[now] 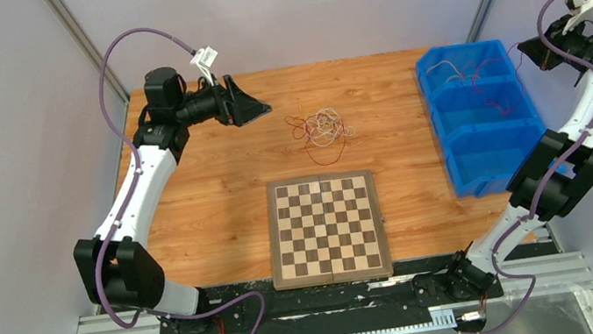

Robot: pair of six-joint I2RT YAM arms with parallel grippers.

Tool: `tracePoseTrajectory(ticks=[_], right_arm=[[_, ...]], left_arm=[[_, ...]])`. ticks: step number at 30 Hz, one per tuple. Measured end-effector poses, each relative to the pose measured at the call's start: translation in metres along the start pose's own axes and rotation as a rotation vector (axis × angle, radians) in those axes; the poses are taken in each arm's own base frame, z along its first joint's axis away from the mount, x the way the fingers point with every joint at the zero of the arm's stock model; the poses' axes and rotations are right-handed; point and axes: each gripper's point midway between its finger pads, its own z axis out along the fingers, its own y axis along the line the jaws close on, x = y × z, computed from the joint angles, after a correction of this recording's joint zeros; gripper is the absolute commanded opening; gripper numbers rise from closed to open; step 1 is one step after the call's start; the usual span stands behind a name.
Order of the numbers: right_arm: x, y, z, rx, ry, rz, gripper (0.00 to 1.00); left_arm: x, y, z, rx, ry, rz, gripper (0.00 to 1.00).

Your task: Untangle the cables

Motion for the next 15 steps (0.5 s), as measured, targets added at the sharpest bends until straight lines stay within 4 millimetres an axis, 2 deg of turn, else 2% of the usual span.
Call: tracePoseTrajectory(ticks=[9, 12, 15], right_arm=[[0.046, -0.007, -0.001, 0.040, 0.165, -0.133, 0.04], [0.060, -0.006, 0.012, 0.040, 0.215, -0.139, 0.23], [0.085, -0.004, 0.033, 0.032, 0.283, -0.120, 0.45]], left_arm=[[0.011, 0.006, -0.001, -0.016, 0.026, -0.011, 1.00], [0.013, 0.006, -0.001, -0.019, 0.030, -0.014, 1.00], [0.014, 0.007, -0.001, -0.021, 0.033, -0.014, 1.00]])
